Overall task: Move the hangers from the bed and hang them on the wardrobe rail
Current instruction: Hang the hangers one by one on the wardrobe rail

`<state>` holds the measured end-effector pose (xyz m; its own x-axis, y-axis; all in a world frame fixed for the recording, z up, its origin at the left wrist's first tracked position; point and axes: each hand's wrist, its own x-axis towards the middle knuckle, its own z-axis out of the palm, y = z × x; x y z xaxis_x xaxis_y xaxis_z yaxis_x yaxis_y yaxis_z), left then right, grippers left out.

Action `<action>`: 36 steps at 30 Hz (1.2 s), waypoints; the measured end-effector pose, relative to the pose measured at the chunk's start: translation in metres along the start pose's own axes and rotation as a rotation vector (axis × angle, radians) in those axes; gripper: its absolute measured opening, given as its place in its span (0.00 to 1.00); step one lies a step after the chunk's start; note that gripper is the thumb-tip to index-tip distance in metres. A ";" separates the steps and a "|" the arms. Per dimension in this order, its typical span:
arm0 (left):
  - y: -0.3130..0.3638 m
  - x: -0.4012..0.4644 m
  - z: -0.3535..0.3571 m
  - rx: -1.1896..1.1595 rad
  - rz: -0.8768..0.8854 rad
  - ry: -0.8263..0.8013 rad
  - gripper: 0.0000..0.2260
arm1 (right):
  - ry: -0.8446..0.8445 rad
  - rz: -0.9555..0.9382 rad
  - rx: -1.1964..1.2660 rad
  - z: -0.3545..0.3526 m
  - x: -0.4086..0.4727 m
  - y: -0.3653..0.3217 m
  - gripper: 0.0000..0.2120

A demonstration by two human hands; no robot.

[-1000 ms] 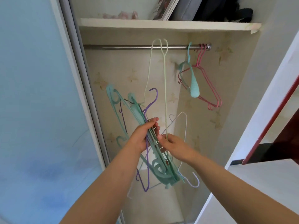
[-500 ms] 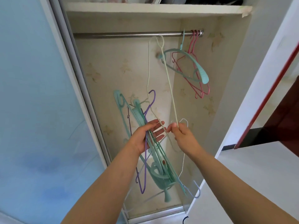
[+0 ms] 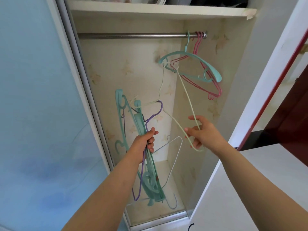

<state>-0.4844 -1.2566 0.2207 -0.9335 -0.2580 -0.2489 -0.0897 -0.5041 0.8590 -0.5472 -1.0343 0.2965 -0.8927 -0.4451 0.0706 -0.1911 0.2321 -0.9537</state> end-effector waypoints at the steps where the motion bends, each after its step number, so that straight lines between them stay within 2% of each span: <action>1: 0.000 0.001 0.000 -0.006 0.002 0.003 0.13 | 0.046 -0.009 -0.078 0.003 -0.001 0.003 0.24; 3: 0.001 0.002 0.002 -0.009 0.009 0.007 0.13 | 0.134 -0.005 -0.249 0.012 -0.005 0.009 0.35; 5: 0.001 0.002 0.003 -0.006 0.018 -0.002 0.13 | 0.116 0.039 -0.408 0.020 -0.009 0.014 0.50; 6: 0.001 0.003 0.004 -0.003 0.020 -0.007 0.12 | 0.084 0.069 -0.482 0.023 -0.010 0.017 0.52; 7: 0.002 0.003 0.006 0.001 0.018 -0.006 0.11 | 0.064 0.098 -0.562 0.025 -0.010 0.021 0.51; 9: 0.002 0.003 0.008 0.022 0.010 0.010 0.10 | 0.087 0.130 -0.717 0.025 -0.007 0.025 0.42; 11: 0.002 0.003 0.008 0.055 0.006 0.014 0.13 | 0.154 0.119 -0.804 0.022 -0.005 0.024 0.35; 14: -0.002 0.002 0.011 0.127 -0.009 -0.029 0.20 | 0.127 0.059 -0.828 0.022 -0.001 0.027 0.34; 18: -0.006 0.002 0.017 0.175 -0.018 -0.067 0.21 | 0.104 0.054 -0.621 0.038 0.009 0.034 0.26; 20: -0.006 0.003 0.017 0.161 -0.018 -0.063 0.22 | 0.120 0.087 -0.512 0.041 0.015 0.038 0.26; 25: 0.006 0.009 0.008 -0.015 -0.040 -0.009 0.26 | 0.070 0.189 -0.065 0.028 0.035 0.030 0.19; 27: 0.013 0.012 0.004 -0.080 -0.057 -0.005 0.26 | 0.066 0.242 0.118 0.020 0.048 0.016 0.19; 32: 0.036 0.018 0.003 -0.157 -0.075 -0.015 0.23 | 0.063 0.335 0.247 0.009 0.087 -0.030 0.20; 36: 0.055 0.023 0.007 -0.194 -0.038 -0.034 0.20 | 0.103 0.271 0.316 0.002 0.117 -0.075 0.10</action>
<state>-0.5133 -1.2845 0.2658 -0.9424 -0.2093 -0.2610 -0.0595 -0.6629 0.7464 -0.6365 -1.1060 0.3755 -0.9324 -0.3124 -0.1816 0.1763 0.0452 -0.9833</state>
